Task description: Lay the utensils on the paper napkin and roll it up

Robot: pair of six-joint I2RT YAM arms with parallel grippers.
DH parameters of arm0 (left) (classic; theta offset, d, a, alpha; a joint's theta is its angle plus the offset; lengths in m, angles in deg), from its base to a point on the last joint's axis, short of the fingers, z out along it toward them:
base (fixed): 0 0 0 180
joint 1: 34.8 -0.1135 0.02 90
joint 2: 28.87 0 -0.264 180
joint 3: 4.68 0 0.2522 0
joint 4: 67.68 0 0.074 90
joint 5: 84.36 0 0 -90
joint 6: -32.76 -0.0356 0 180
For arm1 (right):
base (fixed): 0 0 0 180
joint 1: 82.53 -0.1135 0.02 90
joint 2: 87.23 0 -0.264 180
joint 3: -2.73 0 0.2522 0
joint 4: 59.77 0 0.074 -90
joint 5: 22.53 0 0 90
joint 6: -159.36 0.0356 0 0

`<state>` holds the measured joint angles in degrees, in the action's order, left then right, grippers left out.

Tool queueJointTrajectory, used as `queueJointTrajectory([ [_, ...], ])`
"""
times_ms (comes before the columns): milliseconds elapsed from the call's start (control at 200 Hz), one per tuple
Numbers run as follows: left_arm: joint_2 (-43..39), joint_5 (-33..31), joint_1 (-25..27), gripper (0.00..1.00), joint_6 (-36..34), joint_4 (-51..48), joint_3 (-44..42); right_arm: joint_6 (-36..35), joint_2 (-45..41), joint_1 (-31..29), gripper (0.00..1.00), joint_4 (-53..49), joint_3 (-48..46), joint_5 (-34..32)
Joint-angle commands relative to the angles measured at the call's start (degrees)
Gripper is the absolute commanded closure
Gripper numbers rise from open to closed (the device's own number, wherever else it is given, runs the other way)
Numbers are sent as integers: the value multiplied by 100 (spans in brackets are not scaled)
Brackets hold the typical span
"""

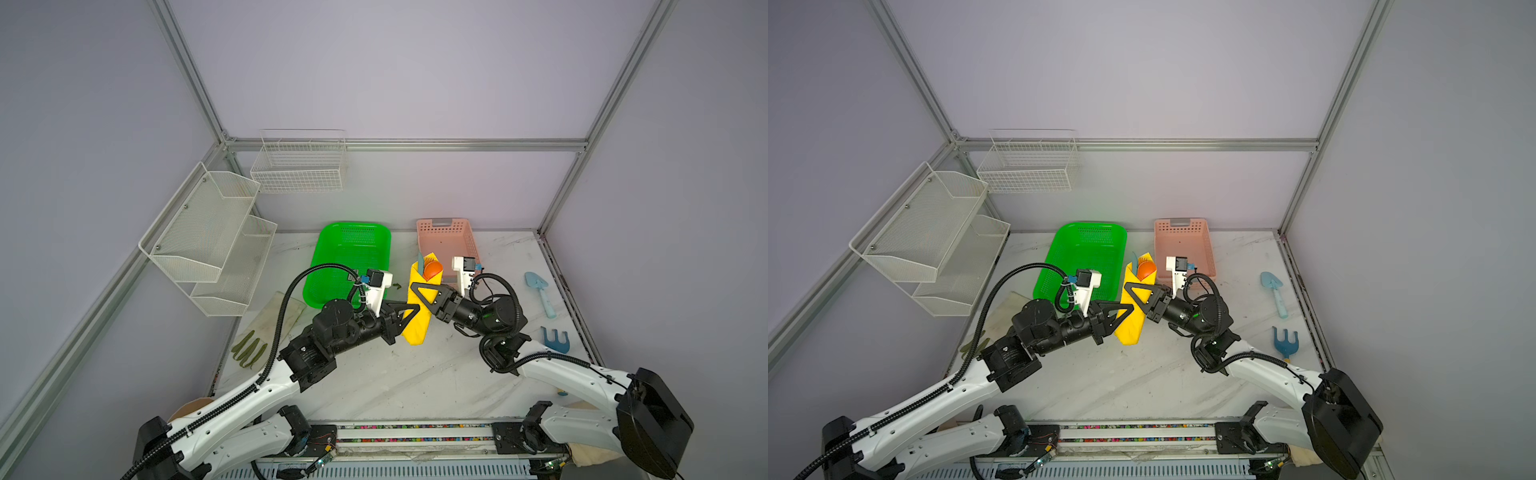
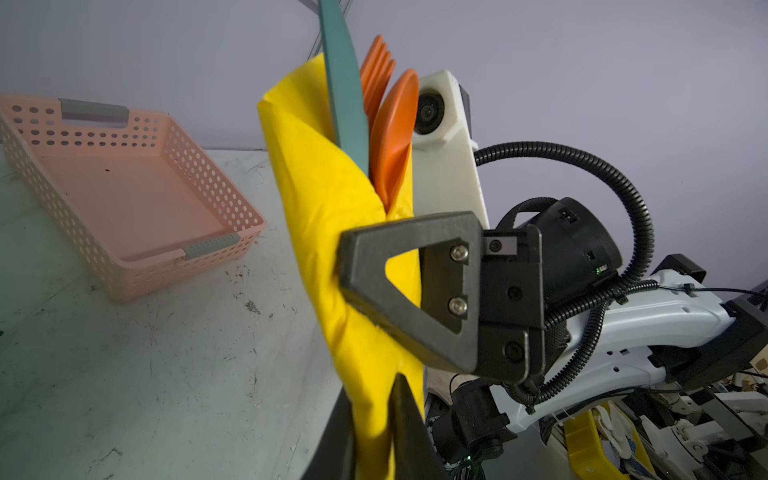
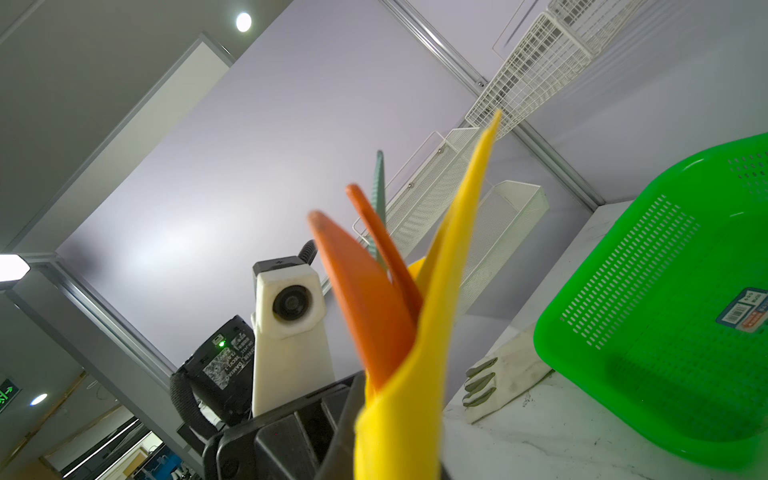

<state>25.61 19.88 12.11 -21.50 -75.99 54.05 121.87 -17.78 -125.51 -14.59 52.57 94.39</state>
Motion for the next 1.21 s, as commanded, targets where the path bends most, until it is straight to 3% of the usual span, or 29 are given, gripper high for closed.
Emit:
queueJointTrajectory([
  [0, 45, 311, -50, 94, 43, 364, -309, 121, -7, -9, 100, 351, 22, 88],
  [65, 6, 285, -85, 100, 149, 430, -364, 87, -40, -14, 100, 267, 38, 90],
  [200, -92, 299, -154, 100, 213, 618, -461, -15, -141, -11, 100, 65, 22, 88],
  [360, -195, 394, -227, 100, 257, 642, -472, -134, -354, -8, 63, -31, -29, 83],
  [420, -257, 371, -252, 100, 308, 663, -494, -170, -439, -8, 55, -64, -56, 100],
  [1005, -381, 692, -381, 100, 703, 1199, -573, -449, -620, -8, 40, -102, -230, 847],
  [1100, -358, 712, -376, 100, 740, 1247, -599, -383, -571, -8, 44, 10, -211, 953],
  [1200, -337, 738, -376, 100, 763, 1288, -612, -322, -555, -8, 56, 121, -223, 1000],
])
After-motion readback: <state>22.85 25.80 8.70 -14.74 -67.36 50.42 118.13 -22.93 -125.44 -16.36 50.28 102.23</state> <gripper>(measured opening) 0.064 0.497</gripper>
